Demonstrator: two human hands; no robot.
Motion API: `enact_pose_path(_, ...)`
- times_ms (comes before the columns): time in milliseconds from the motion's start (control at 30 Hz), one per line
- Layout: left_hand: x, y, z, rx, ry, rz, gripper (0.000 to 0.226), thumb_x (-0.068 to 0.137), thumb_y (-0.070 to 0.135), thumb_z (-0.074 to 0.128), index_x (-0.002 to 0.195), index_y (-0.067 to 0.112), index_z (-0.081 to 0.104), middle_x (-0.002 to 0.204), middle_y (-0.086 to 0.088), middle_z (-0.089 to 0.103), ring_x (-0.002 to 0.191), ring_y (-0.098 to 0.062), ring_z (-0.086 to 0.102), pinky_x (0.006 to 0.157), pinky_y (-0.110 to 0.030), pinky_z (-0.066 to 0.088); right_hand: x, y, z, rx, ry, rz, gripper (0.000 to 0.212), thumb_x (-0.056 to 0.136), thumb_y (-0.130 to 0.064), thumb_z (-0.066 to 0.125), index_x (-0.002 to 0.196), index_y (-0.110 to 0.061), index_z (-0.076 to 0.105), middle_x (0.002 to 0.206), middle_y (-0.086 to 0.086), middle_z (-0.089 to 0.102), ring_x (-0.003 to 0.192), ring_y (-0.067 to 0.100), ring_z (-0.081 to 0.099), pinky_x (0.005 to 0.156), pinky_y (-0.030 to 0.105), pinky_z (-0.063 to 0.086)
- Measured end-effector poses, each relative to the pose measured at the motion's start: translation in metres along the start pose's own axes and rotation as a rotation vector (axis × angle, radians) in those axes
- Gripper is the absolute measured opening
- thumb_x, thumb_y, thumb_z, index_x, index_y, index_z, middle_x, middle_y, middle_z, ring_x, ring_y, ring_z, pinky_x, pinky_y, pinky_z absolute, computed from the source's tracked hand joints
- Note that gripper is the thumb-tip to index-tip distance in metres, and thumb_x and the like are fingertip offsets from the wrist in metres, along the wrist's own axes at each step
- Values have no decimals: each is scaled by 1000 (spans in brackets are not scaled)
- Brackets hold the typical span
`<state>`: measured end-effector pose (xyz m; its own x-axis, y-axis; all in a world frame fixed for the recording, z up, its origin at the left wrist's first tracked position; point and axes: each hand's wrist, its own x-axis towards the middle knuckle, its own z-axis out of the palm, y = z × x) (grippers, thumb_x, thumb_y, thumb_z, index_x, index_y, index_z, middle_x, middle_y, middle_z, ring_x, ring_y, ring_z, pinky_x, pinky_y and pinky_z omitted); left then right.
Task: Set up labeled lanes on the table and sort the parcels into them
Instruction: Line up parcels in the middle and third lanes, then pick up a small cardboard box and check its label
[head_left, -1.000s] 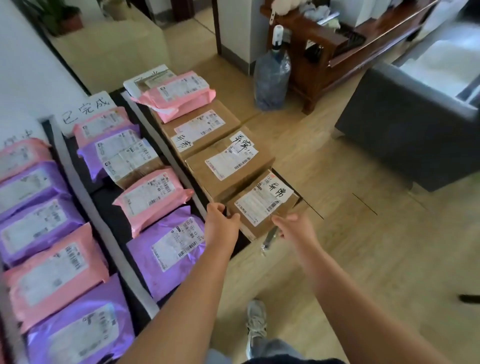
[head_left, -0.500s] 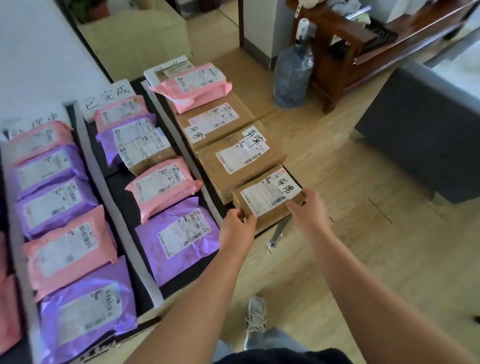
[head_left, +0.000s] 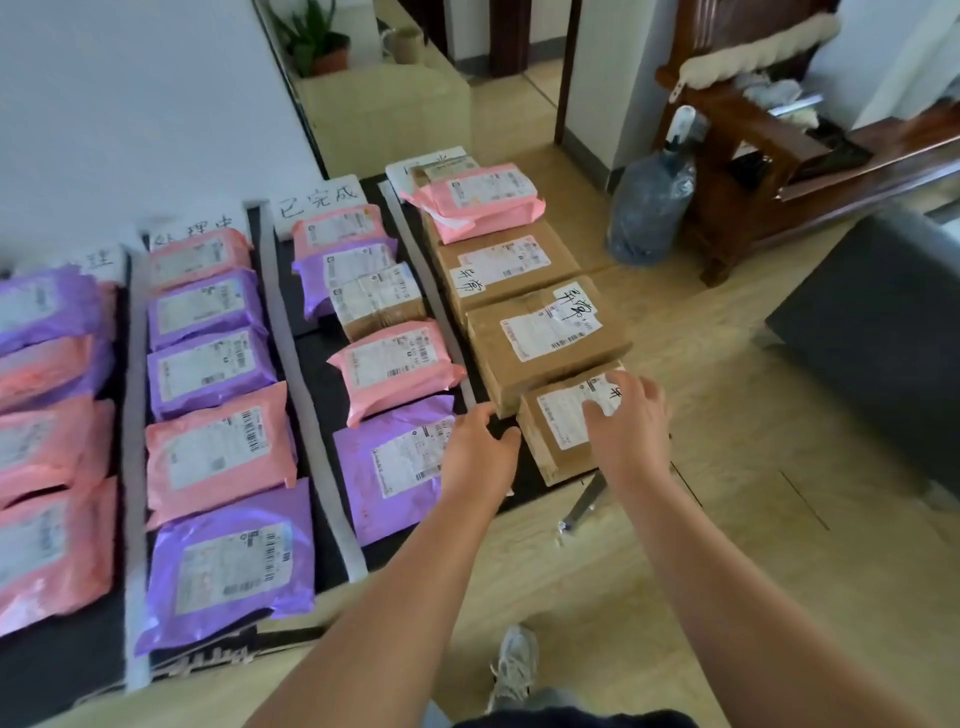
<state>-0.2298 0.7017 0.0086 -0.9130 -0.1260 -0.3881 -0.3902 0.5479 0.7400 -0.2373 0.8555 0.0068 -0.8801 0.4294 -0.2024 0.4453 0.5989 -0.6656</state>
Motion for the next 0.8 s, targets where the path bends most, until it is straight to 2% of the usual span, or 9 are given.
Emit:
enact_pose_path(100, -4, -13, -28, -13, 55, -22, 43, 97, 24, 56, 140, 19, 50, 138, -3, 55, 120, -24, 55, 93, -30, 43, -18, -29, 12, -6, -54, -114, 46, 95, -26, 61, 140, -23, 48, 148, 2, 37, 137, 21, 34, 110, 45, 40)
enact_pose_path(167, -8, -28, -50, -21, 85, -45, 43, 97, 22, 55, 140, 20, 50, 137, -4, 57, 122, -26, 54, 96, -31, 43, -32, -47, 23, -11, -76, -181, 40, 95, -25, 60, 135, -23, 53, 142, 2, 42, 131, 21, 38, 106, 43, 42)
enact_pose_path(233, -16, -44, -75, -50, 131, -67, 46, 97, 23, 54, 142, 21, 48, 139, 0, 55, 120, -23, 55, 89, -27, 41, -48, -63, 33, -34, -94, -243, 37, 96, -25, 59, 132, -22, 55, 137, 3, 47, 127, 22, 41, 103, 41, 43)
enact_pose_path(333, -31, -67, -115, -82, 206, -82, 46, 98, 24, 54, 144, 22, 46, 141, 4, 52, 99, -16, 58, 79, -26, 41, -74, -87, 49, -69, -127, -333, 35, 96, -28, 60, 131, -24, 55, 135, 2, 49, 127, 22, 42, 100, 37, 42)
enact_pose_path(400, -42, -83, -142, -95, 251, -85, 47, 98, 23, 54, 145, 20, 45, 143, 2, 52, 94, -14, 57, 77, -25, 40, -92, -102, 62, -90, -149, -393, 33, 96, -27, 61, 128, -23, 57, 132, 1, 50, 124, 21, 45, 95, 33, 42)
enact_pose_path(533, -75, -122, -201, -167, 341, -112, 47, 97, 21, 55, 143, 19, 47, 140, 0, 54, 113, -23, 59, 85, -29, 46, -143, -132, 104, -57, -189, -503, 30, 91, -16, 66, 120, -12, 63, 127, 9, 57, 118, 29, 51, 97, 40, 45)
enact_pose_path(633, -108, -166, -244, -165, 388, -128, 46, 97, 23, 55, 143, 22, 49, 137, 1, 57, 111, -24, 62, 89, -34, 50, -199, -150, 141, -39, -256, -561, 32, 90, -15, 68, 121, -9, 64, 123, 10, 59, 117, 31, 53, 98, 37, 40)
enact_pose_path(700, -132, -199, -273, -158, 413, -142, 45, 98, 24, 55, 142, 22, 49, 137, 2, 58, 113, -22, 61, 89, -31, 49, -238, -161, 167, -48, -311, -585, 32, 90, -17, 69, 120, -8, 64, 121, 10, 59, 117, 30, 53, 98, 36, 41)
enact_pose_path(800, -167, -248, -316, -143, 462, -175, 41, 98, 24, 55, 139, 20, 53, 135, 2, 61, 115, -19, 60, 82, -23, 39, -300, -180, 207, -48, -362, -615, 30, 88, -12, 69, 118, -7, 65, 119, 12, 61, 115, 31, 54, 98, 37, 41)
